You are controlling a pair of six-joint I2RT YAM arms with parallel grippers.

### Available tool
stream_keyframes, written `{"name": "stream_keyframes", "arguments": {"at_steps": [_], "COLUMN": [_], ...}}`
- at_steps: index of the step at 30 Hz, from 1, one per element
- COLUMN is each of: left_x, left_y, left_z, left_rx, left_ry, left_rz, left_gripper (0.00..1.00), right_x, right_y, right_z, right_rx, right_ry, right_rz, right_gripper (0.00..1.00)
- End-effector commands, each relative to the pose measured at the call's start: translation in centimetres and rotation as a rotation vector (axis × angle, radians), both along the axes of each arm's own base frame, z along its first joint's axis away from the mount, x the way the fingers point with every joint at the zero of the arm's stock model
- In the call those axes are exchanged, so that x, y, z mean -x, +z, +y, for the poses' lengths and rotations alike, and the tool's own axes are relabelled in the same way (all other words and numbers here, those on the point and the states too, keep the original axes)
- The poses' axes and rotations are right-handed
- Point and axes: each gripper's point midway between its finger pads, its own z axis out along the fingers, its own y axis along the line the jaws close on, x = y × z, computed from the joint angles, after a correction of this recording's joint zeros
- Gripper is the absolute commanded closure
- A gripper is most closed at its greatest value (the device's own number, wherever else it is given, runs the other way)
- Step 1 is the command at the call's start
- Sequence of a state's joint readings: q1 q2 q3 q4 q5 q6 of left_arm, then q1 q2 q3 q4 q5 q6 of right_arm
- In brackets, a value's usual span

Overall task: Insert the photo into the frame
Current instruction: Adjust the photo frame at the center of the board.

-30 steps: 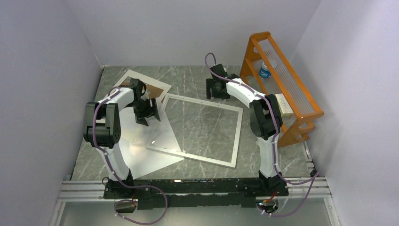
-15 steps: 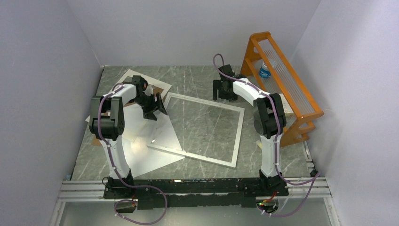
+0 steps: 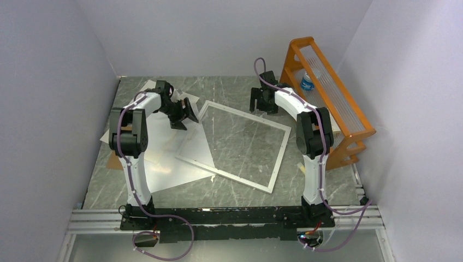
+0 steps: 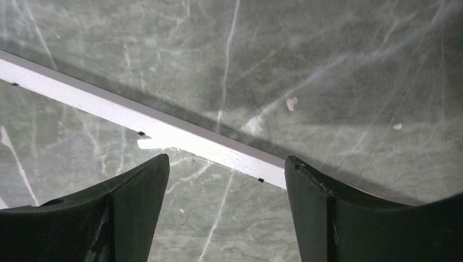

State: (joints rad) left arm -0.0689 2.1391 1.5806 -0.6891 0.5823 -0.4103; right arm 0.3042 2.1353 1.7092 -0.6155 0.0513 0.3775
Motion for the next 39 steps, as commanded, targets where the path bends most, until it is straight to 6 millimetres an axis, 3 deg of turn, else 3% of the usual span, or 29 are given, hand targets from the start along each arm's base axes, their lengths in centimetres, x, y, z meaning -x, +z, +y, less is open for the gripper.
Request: {"name": "stream_keyframes", "arguments": {"at_steps": [1, 3, 10, 14, 19, 23, 31, 39], "left_x": [1.1, 3.0, 10.1, 12.8, 14.9, 15.1, 12.2, 8.7], "left_y": [4.8, 5.6, 5.2, 4.4, 2.4, 0.7, 1.0, 3.6], "left_z": [2.4, 2.9, 3.7, 3.3, 1.3, 0.0, -2.5, -3.7], "left_rx": [-0.123, -0.14, -0.132, -0.126, -0.061, 0.015, 0.151, 0.204], "left_ry": [0.128, 0.192, 0.44, 0.49, 0.483, 0.476, 0.378, 0.282], "left_rz": [-0.12, -0.11, -0.026, 0.009, 0.077, 0.104, 0.058, -0.019], "left_gripper": [0.19, 0.18, 0.11, 0.08, 0.07, 0.08, 0.1, 0.11], "right_x": [-2.1, -2.0, -2.1, -2.5, -2.2, -1.6, 0.9, 3.5], "right_y": [1.5, 1.2, 0.1, -0.1, -0.5, -0.3, -1.2, 0.1], "right_z": [0.5, 0.9, 1.6, 2.1, 3.3, 3.8, 4.6, 4.9], "right_rx": [-0.048, -0.078, -0.138, -0.17, -0.234, -0.278, -0.34, -0.404], "right_ry": [0.018, 0.045, 0.114, 0.149, 0.193, 0.208, 0.239, 0.235], "right_rz": [-0.048, -0.04, -0.014, -0.011, 0.007, 0.016, 0.075, 0.066], "right_gripper": [0.19, 0.18, 0.15, 0.14, 0.14, 0.14, 0.15, 0.16]}}
